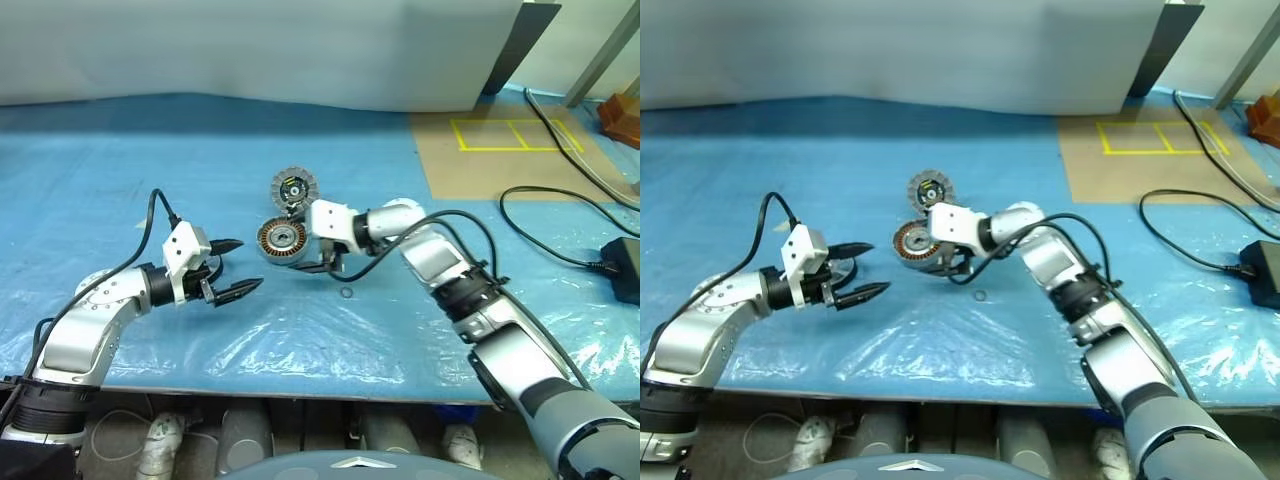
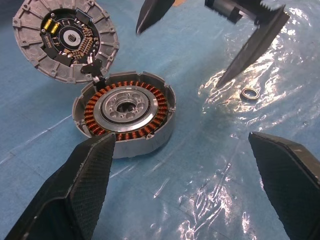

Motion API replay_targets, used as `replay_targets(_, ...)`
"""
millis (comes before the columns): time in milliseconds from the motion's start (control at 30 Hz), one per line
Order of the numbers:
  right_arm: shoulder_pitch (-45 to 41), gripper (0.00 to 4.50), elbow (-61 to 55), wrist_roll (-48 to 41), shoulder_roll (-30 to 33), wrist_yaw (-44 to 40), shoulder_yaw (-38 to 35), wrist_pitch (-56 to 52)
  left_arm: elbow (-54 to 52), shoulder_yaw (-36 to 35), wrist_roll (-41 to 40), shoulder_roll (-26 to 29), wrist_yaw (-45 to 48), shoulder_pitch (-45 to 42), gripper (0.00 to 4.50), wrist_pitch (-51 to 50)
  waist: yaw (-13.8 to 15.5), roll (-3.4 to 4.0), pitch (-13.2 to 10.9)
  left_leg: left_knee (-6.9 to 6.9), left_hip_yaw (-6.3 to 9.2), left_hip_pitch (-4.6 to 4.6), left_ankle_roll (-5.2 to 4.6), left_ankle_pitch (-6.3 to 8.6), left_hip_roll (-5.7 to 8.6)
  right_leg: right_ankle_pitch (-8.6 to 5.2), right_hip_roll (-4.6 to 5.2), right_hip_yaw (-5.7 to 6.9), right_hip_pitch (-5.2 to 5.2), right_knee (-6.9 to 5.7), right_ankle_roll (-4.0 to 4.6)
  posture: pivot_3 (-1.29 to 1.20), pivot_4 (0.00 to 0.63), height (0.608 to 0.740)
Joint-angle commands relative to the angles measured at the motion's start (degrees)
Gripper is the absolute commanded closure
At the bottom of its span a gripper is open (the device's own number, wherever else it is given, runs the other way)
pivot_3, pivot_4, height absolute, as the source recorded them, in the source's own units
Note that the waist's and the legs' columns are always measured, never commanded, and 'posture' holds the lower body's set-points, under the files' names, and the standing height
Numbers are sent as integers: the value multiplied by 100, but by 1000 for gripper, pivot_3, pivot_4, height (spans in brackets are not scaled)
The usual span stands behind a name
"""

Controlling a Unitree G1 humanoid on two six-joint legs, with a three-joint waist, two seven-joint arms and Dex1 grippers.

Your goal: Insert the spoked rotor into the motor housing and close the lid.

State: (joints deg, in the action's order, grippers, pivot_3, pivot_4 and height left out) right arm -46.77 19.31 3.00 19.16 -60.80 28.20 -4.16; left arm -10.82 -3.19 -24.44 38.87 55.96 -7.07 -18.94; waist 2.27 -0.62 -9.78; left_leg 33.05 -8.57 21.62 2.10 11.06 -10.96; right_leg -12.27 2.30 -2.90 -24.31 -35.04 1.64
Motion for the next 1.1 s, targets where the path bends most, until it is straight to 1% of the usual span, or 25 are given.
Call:
replay_targets(33,-377,0,672,189,-206,-140,83,535,-326,-178,-83,53,-50,231,23,-7,10,0,0,0,1,4,0,0,-2,0,0,2,0,3,0,0,150,740)
replay_targets(267,-1085,0,2331,748,-572,-106,257,1513,-535,-206,-49,-34,-293,492,23,18,7,-1,0,7,1,14,0,0,-17,-4,0,24,-2,-2,7,0,150,740)
replay_targets(367,-1196,0,2659,1003,-582,-227,376,1956,-649,-181,-34,-76,-365,596,23,12,5,-1,-1,7,1,14,0,0,-24,-8,-1,29,-2,-4,14,0,150,740)
replay_targets(500,-1284,0,2902,1102,-653,-377,364,2176,-673,-165,-15,-109,-426,675,23,41,7,-1,-1,9,-1,18,0,-1,-43,-17,-2,49,-2,-16,29,0,150,740)
replay_targets(633,-1413,0,3314,1381,-787,-183,430,2354,-646,-142,1,-142,-443,673,23,64,7,0,-1,15,-7,18,-1,0,-75,-26,-3,69,-2,-36,43,0,150,740)
replay_targets(700,-1466,400,3500,1519,-822,-94,465,2473,-620,-118,22,-163,-447,654,0,82,8,1,-1,16,-9,17,-1,0,-81,-30,-3,80,-2,-47,51,0,150,740)
replay_targets(767,-1494,914,3633,1665,-841,-25,518,2565,-603,-80,33,-194,-434,635,0,93,9,1,-1,16,-11,17,-1,1,-83,-35,-2,92,-2,-56,58,0,150,740)
replay_targets(900,-1432,2324,3713,2023,-764,111,704,2925,-599,-32,10,-285,-429,590,0,68,8,1,-1,16,-12,14,1,-1,-84,-39,-2,104,3,-66,65,0,150,740)
replay_targets(933,-1383,2453,3674,2062,-735,69,730,3000,-600,-22,7,-294,-411,580,0,58,8,1,-1,16,-12,9,1,-1,-85,-39,-3,105,7,-67,65,0,150,740)
replay_targets(1000,-1350,2453,3615,2174,-689,110,773,3138,-591,-14,9,-280,-371,580,0,64,10,2,0,17,-12,8,1,-1,-85,-39,-1,106,8,-67,65,0,150,740)
replay_targets(1100,-1284,2453,3189,1873,-554,-460,633,3226,-503,0,54,-255,-326,558,0,118,18,2,0,17,-12,11,1,-1,-84,-40,-2,106,8,-65,66,0,150,740)
